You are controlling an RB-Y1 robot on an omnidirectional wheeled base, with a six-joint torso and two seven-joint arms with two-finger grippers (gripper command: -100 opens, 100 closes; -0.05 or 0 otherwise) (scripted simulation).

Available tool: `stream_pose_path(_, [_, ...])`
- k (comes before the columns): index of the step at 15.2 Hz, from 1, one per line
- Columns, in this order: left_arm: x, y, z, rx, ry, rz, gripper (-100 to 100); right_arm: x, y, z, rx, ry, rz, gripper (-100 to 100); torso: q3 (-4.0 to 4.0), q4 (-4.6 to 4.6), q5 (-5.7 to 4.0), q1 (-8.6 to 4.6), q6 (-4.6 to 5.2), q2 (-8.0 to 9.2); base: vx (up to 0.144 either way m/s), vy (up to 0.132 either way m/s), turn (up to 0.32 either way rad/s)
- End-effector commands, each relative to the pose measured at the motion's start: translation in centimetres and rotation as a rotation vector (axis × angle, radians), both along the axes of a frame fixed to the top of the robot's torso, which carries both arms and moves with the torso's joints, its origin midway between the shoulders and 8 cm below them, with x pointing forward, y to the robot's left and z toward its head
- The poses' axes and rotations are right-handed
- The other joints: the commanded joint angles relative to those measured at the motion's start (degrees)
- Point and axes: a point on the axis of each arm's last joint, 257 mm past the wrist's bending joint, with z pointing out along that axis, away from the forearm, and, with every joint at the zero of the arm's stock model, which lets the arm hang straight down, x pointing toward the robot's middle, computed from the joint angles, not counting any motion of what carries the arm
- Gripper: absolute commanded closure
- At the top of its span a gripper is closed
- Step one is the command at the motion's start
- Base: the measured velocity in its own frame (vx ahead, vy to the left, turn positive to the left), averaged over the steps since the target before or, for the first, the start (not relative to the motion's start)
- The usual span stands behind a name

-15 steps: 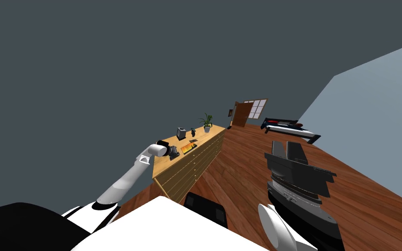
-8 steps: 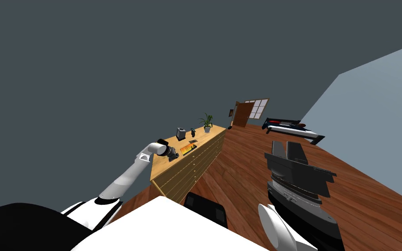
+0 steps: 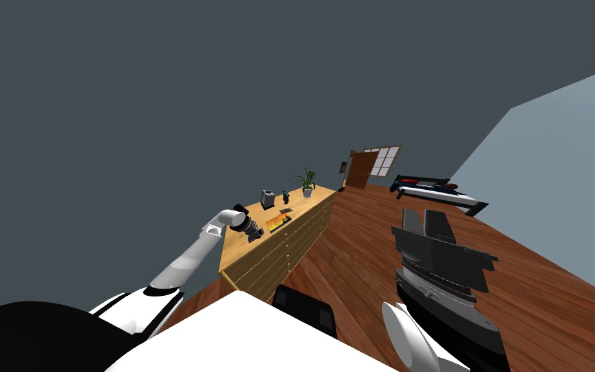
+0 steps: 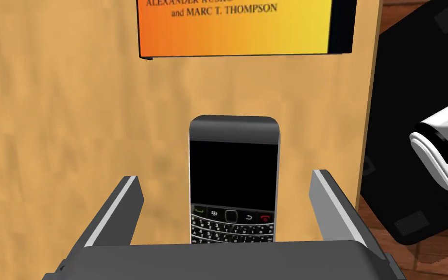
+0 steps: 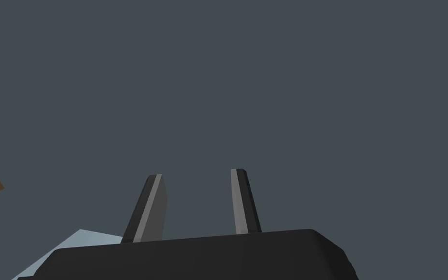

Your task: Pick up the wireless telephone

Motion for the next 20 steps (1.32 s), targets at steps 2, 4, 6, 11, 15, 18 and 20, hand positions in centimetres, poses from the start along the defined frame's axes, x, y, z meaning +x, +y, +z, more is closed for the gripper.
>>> stream_pose_path(2, [-1.4,0.1,-0.4,-0.024,0.064,0.028,-100,0.0,0.0,0.0,0.000,0.000,0.000,0,-0.01,0.00,0.00,0.00,0.00,-0.02,0.048,0.003,0.021])
stream_pose_path(4, [-2.1,0.1,-0.5,-0.038,0.100,0.044,-100,0.0,0.0,0.0,0.000,0.000,0.000,0,-0.02,-0.01,0.00,0.01,0.00,-0.05,0.050,0.005,0.021])
stream_pose_path(6, [-2.7,0.1,-0.6,-0.050,0.132,0.059,-100,0.0,0.0,0.0,0.000,0.000,0.000,0,-0.02,-0.01,0.00,0.02,0.00,-0.04,0.040,0.006,0.014])
stream_pose_path(11, [-3.5,0.4,-1.8,-0.066,0.173,0.080,-100,0.0,0.0,0.0,0.000,0.000,0.000,0,0.01,0.00,0.01,0.03,0.00,0.03,0.031,0.006,0.011])
stream_pose_path(15, [-3.4,0.5,-2.4,-0.066,0.174,0.083,-100,0.0,0.0,0.0,0.000,0.000,0.000,0,0.10,0.03,-0.01,-0.09,0.01,0.18,-0.006,-0.020,-0.012])
stream_pose_path(18, [-3.4,0.5,-2.5,-0.066,0.171,0.080,100,0.0,0.0,0.0,0.000,0.000,0.000,0,0.09,0.04,0.00,-0.03,-0.02,0.17,0.000,-0.002,0.000])
stream_pose_path(20, [-3.4,0.5,-2.5,-0.066,0.171,0.079,100,0.0,0.0,0.0,0.000,0.000,0.000,0,0.08,0.03,0.01,0.01,-0.04,0.15,0.000,0.000,0.000])
